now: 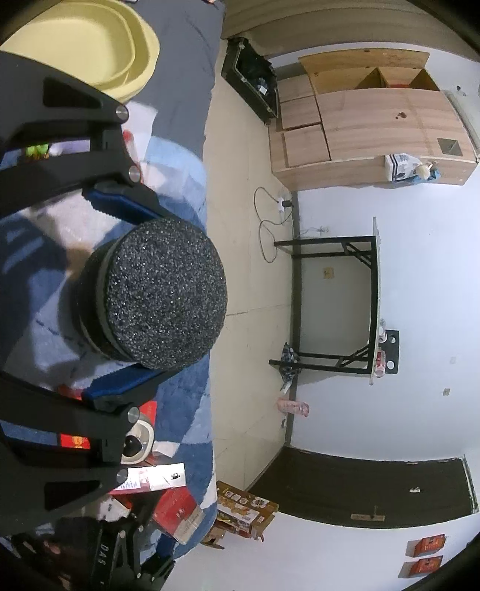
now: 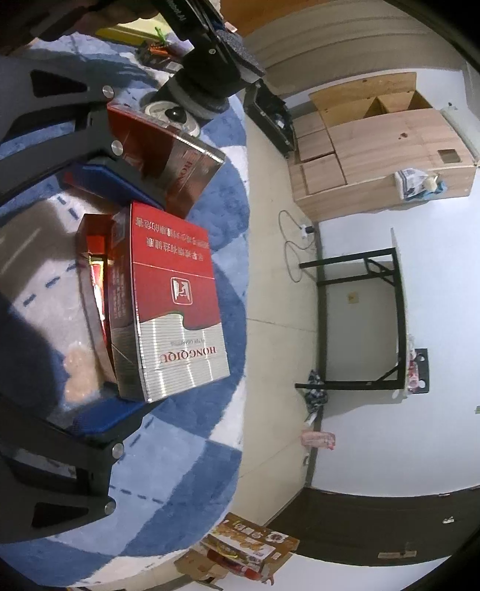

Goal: Organize rigid objects
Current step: 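Grasp the black foam-topped cylinder with the left tool while the right tool grasps the red-silver pack, then carry both held objects over the yellow tray and open both tools to release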

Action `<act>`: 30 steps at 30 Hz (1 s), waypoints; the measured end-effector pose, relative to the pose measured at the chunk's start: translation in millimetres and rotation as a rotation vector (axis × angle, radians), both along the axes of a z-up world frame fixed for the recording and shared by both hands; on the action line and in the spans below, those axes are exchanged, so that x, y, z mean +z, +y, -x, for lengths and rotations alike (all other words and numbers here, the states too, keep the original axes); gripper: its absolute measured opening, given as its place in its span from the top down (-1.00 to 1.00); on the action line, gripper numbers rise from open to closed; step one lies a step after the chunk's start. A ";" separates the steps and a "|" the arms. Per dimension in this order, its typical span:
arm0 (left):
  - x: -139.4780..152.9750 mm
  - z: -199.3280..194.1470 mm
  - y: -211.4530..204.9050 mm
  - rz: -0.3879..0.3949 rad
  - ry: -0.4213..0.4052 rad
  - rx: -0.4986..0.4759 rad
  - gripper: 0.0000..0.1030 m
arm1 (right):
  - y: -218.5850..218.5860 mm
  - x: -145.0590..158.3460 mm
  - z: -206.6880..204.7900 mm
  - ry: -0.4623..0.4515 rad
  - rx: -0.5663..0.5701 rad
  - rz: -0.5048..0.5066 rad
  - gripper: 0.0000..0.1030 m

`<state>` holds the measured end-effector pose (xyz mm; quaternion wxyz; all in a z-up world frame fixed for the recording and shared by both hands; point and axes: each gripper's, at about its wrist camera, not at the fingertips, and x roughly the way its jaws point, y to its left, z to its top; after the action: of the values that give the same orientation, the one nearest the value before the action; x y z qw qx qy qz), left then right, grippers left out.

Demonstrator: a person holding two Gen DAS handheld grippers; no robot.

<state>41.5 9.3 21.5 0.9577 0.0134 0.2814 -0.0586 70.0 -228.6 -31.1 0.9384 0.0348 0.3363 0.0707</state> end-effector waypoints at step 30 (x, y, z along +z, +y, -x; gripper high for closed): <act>-5.7 94.5 264.9 0.103 0.196 0.595 -0.34 | 220.1 61.9 146.4 -0.139 0.818 -0.088 -0.76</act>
<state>-53.0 274.2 15.8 0.9006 -0.1239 0.3604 0.2089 -76.4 -8.6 30.8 0.8511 -0.0664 0.2549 0.4542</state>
